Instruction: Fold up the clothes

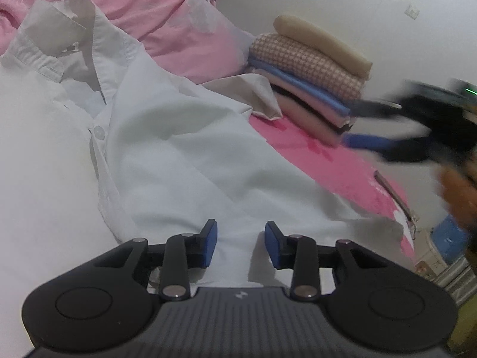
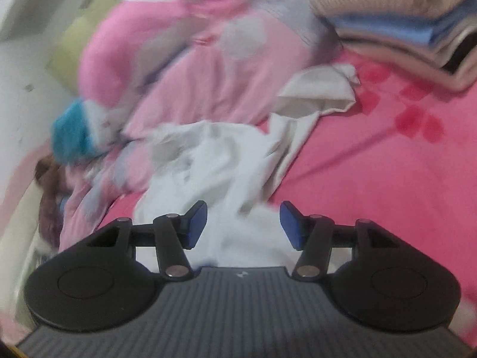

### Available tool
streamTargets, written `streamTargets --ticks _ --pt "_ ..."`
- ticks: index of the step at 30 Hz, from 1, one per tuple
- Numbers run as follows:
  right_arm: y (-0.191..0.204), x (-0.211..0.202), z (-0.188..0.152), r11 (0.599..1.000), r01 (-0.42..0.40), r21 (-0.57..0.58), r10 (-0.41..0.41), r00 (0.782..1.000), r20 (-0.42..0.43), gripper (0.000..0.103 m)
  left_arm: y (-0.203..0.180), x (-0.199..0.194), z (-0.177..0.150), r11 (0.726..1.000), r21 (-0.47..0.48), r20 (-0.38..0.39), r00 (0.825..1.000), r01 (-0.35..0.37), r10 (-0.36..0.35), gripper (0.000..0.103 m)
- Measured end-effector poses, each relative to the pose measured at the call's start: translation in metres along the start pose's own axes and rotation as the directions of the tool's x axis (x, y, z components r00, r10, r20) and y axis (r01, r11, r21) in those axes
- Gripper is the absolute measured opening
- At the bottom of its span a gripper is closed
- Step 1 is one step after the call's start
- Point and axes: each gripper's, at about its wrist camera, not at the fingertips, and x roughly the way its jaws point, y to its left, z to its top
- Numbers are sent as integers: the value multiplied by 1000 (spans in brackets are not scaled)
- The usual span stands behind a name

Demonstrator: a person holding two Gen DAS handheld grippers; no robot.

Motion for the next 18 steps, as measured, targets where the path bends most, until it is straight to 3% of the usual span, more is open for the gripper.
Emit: streamTargets --ticks 5,9,10,11,14,18 --pt "-44 100 61 982 121 145 -112 992 -65 54 10 -1 -3 998 -38 22 998 51 -50 37" --pt "-44 139 68 991 91 98 -85 994 -64 53 13 -1 -4 996 -52 31 997 68 -67 37" --pt "-41 144 67 995 72 73 -68 996 -58 36 13 -1 -4 996 -52 33 997 69 -67 37" --pt "-39 145 67 997 58 51 -55 997 -51 0 13 -2 -4 996 -52 34 997 68 -67 37" --pt "-32 142 66 999 50 -4 -50 999 -12 1 13 -2 -5 997 -50 35 997 66 -65 37" --pt "-16 121 92 989 106 -105 -86 980 180 0 13 -2 -6 997 -45 36 998 62 -60 37"
